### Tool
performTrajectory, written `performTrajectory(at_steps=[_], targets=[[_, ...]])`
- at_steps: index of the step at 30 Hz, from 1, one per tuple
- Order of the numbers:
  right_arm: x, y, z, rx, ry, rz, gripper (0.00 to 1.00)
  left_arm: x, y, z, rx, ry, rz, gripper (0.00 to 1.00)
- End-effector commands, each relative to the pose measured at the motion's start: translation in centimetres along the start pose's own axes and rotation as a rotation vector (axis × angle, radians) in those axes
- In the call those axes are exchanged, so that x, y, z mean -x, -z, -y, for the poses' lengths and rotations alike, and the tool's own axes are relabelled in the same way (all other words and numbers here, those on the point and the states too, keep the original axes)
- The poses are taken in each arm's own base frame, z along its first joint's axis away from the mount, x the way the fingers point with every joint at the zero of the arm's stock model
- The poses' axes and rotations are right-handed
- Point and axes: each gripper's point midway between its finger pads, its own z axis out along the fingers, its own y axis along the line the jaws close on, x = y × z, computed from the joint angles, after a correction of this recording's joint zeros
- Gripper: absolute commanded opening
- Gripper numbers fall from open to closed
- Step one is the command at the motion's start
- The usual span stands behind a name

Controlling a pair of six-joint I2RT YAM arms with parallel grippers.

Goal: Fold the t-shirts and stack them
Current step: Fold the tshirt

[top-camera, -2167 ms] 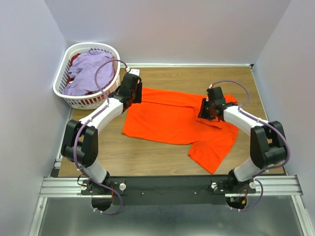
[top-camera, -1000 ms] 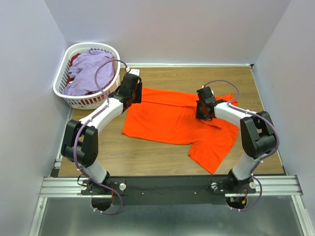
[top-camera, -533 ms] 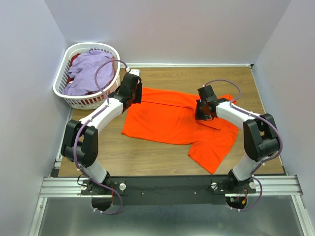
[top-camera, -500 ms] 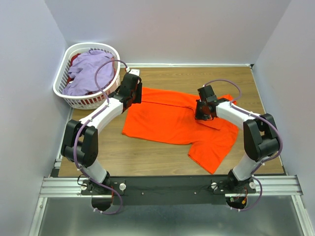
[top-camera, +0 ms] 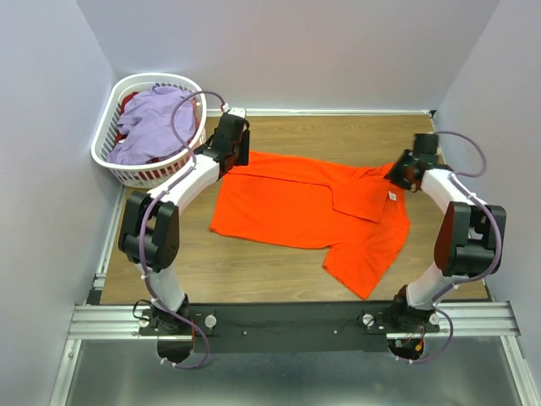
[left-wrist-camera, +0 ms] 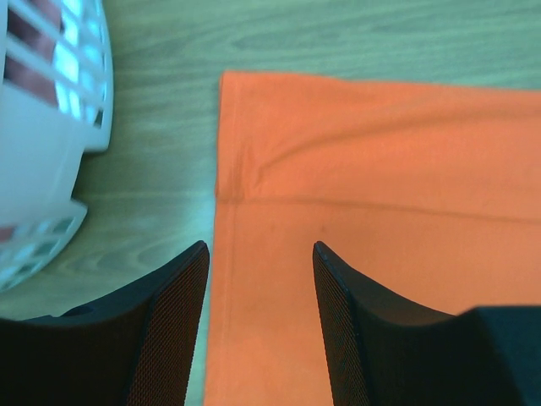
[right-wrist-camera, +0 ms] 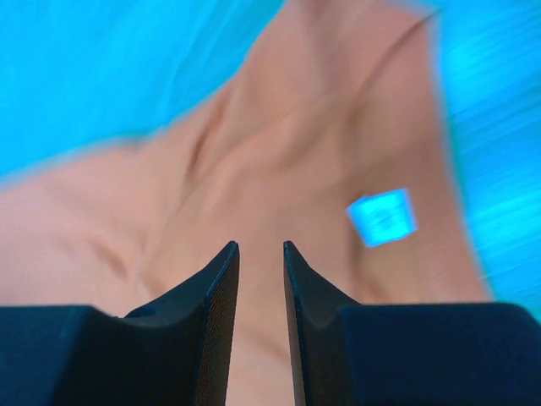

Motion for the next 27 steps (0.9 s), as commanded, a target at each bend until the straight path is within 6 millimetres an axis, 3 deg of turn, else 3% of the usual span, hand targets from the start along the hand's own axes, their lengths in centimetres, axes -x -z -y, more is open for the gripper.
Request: performTrajectory(at_steps=[1, 4, 7, 9, 11, 12, 18, 27], targets=[[4.5, -0.9, 1.0, 0.139, -0.217, 0.078, 0.35, 1.3, -2.1, 1.1, -0.003, 0.012, -0.013, 0.61], [6.6, -1.8, 2.0, 0.184, -0.309, 0.114, 0.35, 2.4, -3.4, 1.3, 0.003, 0.020, -0.011, 0.61], [8.3, -3.1, 3.4, 0.179, -0.366, 0.144, 0.36, 1.1, -6.1, 1.2, 0.006, 0.014, -0.060, 0.61], [8.2, -4.5, 4.4, 0.157, -0.394, 0.124, 0.36, 0.5, -7.1, 1.1, 0.006, 0.014, -0.081, 0.61], [9.8, -5.2, 4.4, 0.180, -0.401, 0.158, 0.36, -0.3, -8.4, 1.0, 0.004, 0.014, -0.107, 0.61], [9.3, -6.4, 4.7, 0.176, -0.410, 0.134, 0.36, -0.6, -8.8, 0.7, 0.008, 0.017, -0.121, 0.61], [10.3, -7.9, 5.0, 0.201, -0.450, 0.156, 0.35, -2.0, -11.0, 0.7, 0.006, 0.016, -0.163, 0.61], [6.9, -10.8, 9.1, 0.113, -0.544, 0.096, 0.16, -4.8, -12.5, 0.4, 0.001, 0.024, -0.245, 0.61]])
